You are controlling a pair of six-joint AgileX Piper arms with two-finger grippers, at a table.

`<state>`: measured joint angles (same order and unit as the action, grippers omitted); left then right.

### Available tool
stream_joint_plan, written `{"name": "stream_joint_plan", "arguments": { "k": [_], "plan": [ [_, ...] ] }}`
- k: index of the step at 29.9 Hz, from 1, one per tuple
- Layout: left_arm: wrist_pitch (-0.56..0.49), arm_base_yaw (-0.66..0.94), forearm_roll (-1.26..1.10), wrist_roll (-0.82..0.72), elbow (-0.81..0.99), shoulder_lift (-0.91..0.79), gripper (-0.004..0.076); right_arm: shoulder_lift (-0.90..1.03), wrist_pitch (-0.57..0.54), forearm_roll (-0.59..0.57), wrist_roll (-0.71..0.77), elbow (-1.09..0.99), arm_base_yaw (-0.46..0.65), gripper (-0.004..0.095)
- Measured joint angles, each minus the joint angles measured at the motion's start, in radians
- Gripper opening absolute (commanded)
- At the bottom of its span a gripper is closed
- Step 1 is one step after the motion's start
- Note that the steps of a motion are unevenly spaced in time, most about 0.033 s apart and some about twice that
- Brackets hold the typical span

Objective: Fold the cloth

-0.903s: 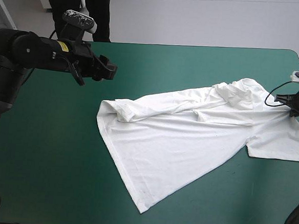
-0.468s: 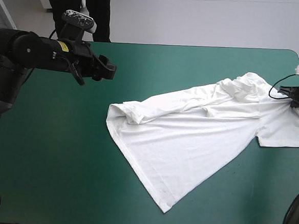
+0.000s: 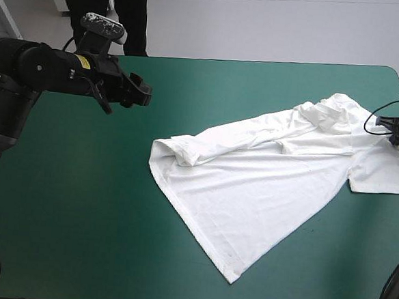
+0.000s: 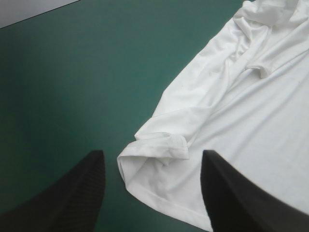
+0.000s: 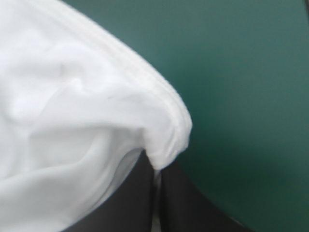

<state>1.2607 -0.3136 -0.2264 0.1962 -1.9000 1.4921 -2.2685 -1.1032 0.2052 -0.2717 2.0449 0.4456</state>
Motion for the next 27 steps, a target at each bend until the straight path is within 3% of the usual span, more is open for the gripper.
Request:
{"name": "stream_joint_plan", "arguments": {
  "k": [5,8,16,21,27],
  "plan": [
    [0.0,0.0,-0.001,0.002,0.0,0.0,0.0425,0.064,-0.033,0.045,-0.052,0.0,0.0,0.0524],
    [0.0,0.0,-0.008,0.003,0.0,0.0,0.0425,0.106,-0.035,0.053,-0.061,0.0,0.0,0.0675],
    [-0.001,0.0,0.071,0.003,0.027,0.0,0.0425,0.252,-0.119,0.134,-0.077,-0.081,0.009,0.0672],
    [-0.001,0.0,0.158,0.005,0.156,0.001,0.0425,0.452,-0.126,0.237,-0.106,-0.278,0.005,0.0672],
    [-0.002,0.0,0.161,0.045,0.207,0.035,0.0425,0.736,-0.103,0.246,-0.119,-0.526,-0.095,0.0672]
  ]
}}
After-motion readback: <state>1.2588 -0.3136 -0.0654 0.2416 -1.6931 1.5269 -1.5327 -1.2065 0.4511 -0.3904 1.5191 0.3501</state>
